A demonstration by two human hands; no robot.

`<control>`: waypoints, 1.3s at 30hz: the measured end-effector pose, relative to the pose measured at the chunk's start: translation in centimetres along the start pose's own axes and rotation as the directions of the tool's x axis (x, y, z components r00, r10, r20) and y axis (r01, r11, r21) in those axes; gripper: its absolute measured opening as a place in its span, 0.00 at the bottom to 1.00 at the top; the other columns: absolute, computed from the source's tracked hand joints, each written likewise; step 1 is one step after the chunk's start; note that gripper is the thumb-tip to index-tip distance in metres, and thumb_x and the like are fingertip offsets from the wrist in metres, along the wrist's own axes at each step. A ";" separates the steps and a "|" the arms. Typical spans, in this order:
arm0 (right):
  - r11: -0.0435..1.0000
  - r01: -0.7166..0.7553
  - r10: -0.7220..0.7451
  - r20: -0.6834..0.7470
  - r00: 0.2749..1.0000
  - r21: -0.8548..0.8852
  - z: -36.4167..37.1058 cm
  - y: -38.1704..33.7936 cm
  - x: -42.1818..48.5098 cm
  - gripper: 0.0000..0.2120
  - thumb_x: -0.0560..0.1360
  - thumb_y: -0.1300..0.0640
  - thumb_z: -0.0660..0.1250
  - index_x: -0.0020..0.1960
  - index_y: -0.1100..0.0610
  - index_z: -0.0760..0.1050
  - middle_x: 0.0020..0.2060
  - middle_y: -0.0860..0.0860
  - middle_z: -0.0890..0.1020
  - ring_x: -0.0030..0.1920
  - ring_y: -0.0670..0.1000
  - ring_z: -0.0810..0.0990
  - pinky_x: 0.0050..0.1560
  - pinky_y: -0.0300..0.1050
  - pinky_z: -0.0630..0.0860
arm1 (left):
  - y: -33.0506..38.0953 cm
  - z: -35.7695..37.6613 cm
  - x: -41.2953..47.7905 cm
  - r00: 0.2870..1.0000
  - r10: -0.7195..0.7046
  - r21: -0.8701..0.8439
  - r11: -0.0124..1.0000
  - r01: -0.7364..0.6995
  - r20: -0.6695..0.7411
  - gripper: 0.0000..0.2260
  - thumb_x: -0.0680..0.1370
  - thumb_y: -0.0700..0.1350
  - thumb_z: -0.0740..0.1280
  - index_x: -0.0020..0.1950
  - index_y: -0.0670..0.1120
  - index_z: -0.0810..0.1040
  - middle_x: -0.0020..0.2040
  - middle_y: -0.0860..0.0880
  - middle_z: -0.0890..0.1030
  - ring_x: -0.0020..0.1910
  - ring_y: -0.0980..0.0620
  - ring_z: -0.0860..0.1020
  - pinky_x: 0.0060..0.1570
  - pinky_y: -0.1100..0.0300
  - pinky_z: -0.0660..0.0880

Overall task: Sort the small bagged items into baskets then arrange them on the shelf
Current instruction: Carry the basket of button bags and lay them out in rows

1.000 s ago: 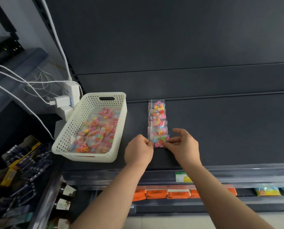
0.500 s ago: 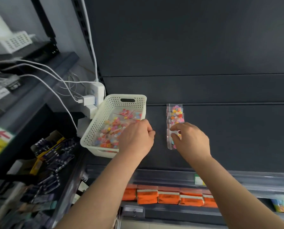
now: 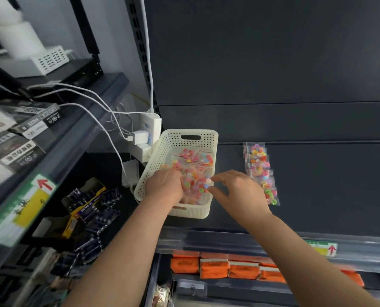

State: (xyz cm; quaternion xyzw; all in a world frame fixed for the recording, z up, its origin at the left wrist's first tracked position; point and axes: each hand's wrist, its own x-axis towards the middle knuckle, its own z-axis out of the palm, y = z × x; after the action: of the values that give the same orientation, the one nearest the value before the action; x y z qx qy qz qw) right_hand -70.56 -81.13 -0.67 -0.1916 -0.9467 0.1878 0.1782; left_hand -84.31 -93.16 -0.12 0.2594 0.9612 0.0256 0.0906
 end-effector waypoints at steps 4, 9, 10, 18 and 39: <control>0.999 -0.034 0.034 0.023 0.999 0.024 0.0 -0.1 -0.1 0.15 0.76 0.43 0.65 0.60 0.47 0.78 0.54 0.45 0.81 0.51 0.46 0.80 0.45 0.45 0.80 | -0.3 -0.5 0.1 0.996 0.027 -0.034 0.999 -0.030 -0.090 0.03 0.78 0.48 0.69 0.47 0.52 0.82 0.49 0.54 0.82 0.46 0.51 0.79 0.42 0.55 0.75; 0.977 -0.113 0.105 0.049 0.993 0.181 -0.5 -0.1 -0.2 0.15 0.77 0.49 0.65 0.62 0.50 0.76 0.55 0.45 0.81 0.53 0.45 0.78 0.49 0.41 0.78 | 0.2 -2.3 -1.4 0.983 0.048 -0.460 0.879 -0.124 -0.175 0.06 0.82 0.49 0.63 0.45 0.51 0.76 0.44 0.54 0.80 0.42 0.54 0.78 0.40 0.58 0.73; 0.951 -0.155 0.145 0.056 0.988 0.266 -0.9 0.0 -0.2 0.15 0.78 0.51 0.64 0.64 0.51 0.75 0.55 0.45 0.80 0.54 0.44 0.78 0.51 0.40 0.76 | 0.6 -2.5 -1.7 0.985 0.054 -0.571 0.809 -0.138 -0.162 0.06 0.82 0.48 0.63 0.45 0.51 0.76 0.45 0.54 0.80 0.43 0.54 0.78 0.43 0.57 0.75; 0.284 -0.481 0.399 0.354 0.846 0.829 -3.7 2.5 -1.0 0.09 0.80 0.49 0.59 0.53 0.50 0.77 0.49 0.48 0.83 0.51 0.47 0.80 0.54 0.46 0.75 | 5.9 -3.0 -4.4 0.981 0.195 -0.905 0.419 -0.081 0.002 0.08 0.83 0.42 0.62 0.44 0.47 0.75 0.40 0.54 0.84 0.41 0.56 0.82 0.39 0.62 0.76; 0.725 -0.613 0.623 0.080 0.778 0.314 -2.7 11.4 -5.3 0.06 0.75 0.47 0.68 0.40 0.45 0.81 0.33 0.38 0.80 0.35 0.41 0.78 0.35 0.40 0.78 | 14.6 6.0 -5.0 0.997 0.058 -0.413 0.910 -0.031 0.053 0.08 0.81 0.50 0.63 0.50 0.48 0.79 0.44 0.51 0.81 0.40 0.53 0.78 0.33 0.62 0.68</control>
State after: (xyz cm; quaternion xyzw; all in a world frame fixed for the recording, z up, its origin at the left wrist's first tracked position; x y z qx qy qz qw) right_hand -61.48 -72.87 -4.56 -0.4666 -0.7819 0.3857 0.1490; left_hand -71.75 -83.03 -3.80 0.2568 0.9247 0.2214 0.1732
